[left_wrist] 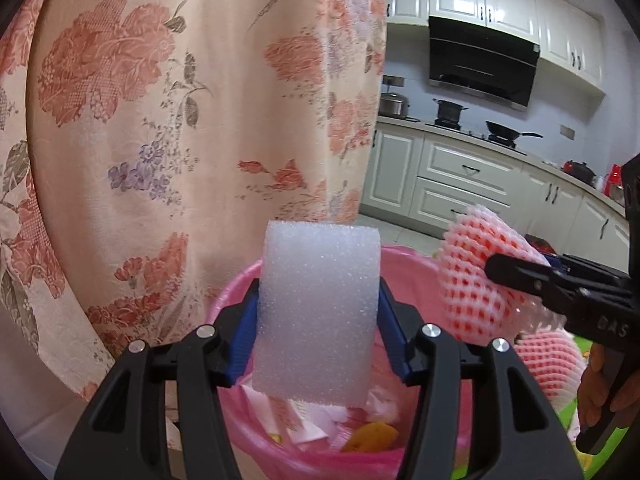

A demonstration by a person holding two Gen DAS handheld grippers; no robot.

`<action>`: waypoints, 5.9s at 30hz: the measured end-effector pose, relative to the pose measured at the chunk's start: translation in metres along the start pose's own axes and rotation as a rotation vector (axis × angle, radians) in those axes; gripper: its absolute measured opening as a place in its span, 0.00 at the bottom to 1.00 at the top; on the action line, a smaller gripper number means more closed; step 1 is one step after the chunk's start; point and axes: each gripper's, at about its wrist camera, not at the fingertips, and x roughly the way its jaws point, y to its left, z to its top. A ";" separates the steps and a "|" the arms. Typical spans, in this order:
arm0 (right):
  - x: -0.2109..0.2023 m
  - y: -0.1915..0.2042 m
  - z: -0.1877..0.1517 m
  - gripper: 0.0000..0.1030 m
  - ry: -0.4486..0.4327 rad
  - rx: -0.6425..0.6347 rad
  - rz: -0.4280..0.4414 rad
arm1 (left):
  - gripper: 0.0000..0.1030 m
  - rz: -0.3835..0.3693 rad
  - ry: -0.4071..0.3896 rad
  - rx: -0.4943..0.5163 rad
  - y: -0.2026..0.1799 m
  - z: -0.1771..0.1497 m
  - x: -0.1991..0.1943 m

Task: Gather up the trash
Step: 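Carry the foam block and pink foam net to the pink bin and release both, then move both tools back over the table toward the sponge and foam net, then grasp the yellow sponge with the right tool while the left tool grasps a pink foam net, then carry the sponge and pink foam net to the pink bin and release both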

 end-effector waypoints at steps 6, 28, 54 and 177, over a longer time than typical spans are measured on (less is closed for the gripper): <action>0.003 -0.009 -0.006 0.63 -0.003 0.027 0.000 | 0.74 0.039 -0.010 -0.023 0.009 -0.002 0.000; -0.132 -0.088 -0.092 0.67 -0.032 0.228 -0.251 | 0.93 -0.121 -0.051 0.114 -0.123 -0.032 -0.047; -0.207 -0.212 -0.160 0.67 0.004 0.424 -0.561 | 0.93 -0.253 0.165 0.171 -0.233 -0.080 -0.004; -0.138 -0.003 -0.087 0.24 0.066 0.074 -0.164 | 0.26 -0.123 -0.098 0.144 -0.100 -0.045 -0.106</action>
